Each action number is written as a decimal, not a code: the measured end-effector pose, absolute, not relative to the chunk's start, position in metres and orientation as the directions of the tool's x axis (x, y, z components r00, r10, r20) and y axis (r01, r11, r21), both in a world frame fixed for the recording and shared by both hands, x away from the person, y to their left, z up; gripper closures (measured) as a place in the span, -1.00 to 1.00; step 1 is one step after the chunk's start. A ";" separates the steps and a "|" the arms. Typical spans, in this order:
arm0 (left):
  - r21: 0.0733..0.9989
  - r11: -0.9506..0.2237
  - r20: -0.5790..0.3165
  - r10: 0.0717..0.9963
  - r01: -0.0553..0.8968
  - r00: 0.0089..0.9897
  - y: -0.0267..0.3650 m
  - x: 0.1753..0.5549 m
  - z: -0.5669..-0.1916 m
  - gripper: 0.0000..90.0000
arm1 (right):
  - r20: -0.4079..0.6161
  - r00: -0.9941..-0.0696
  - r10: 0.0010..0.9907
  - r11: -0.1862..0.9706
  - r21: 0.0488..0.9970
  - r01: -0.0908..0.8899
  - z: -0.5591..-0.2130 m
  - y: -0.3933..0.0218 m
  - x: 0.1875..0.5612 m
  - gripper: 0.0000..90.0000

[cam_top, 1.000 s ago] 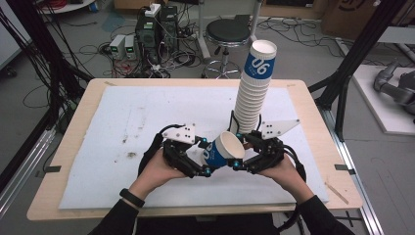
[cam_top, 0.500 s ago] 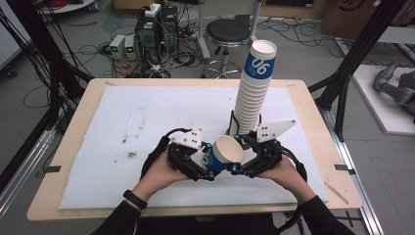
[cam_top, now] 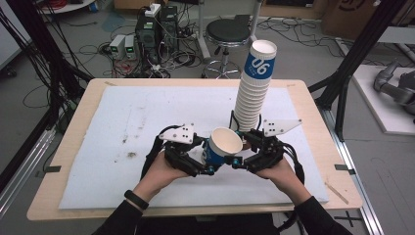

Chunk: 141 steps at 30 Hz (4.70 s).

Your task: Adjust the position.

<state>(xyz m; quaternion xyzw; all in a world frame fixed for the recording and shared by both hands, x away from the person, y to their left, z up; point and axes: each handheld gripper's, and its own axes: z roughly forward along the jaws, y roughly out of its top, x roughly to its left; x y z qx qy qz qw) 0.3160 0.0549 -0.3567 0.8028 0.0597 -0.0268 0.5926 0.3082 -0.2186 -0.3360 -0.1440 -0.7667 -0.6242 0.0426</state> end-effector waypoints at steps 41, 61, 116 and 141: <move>0.947 -0.289 -0.110 0.112 0.139 0.988 0.041 0.310 -0.362 -0.52 | 0.193 -0.964 0.182 0.180 0.957 0.226 -0.337 -0.211 0.303 -0.49; 0.963 -0.211 -0.151 0.083 0.165 0.985 0.043 0.310 -0.356 -0.43 | 0.168 -0.969 0.184 0.170 0.965 0.199 -0.340 -0.205 0.299 -0.49; 0.980 -0.151 -0.118 0.101 0.133 0.988 0.056 0.308 -0.338 -0.45 | 0.120 -0.975 0.190 0.264 0.950 0.168 -0.365 -0.190 0.297 -0.31; 0.984 -0.120 -0.115 0.121 0.130 0.986 0.058 0.304 -0.331 -0.47 | 0.114 -0.977 0.182 0.248 0.956 0.158 -0.365 -0.190 0.295 -0.44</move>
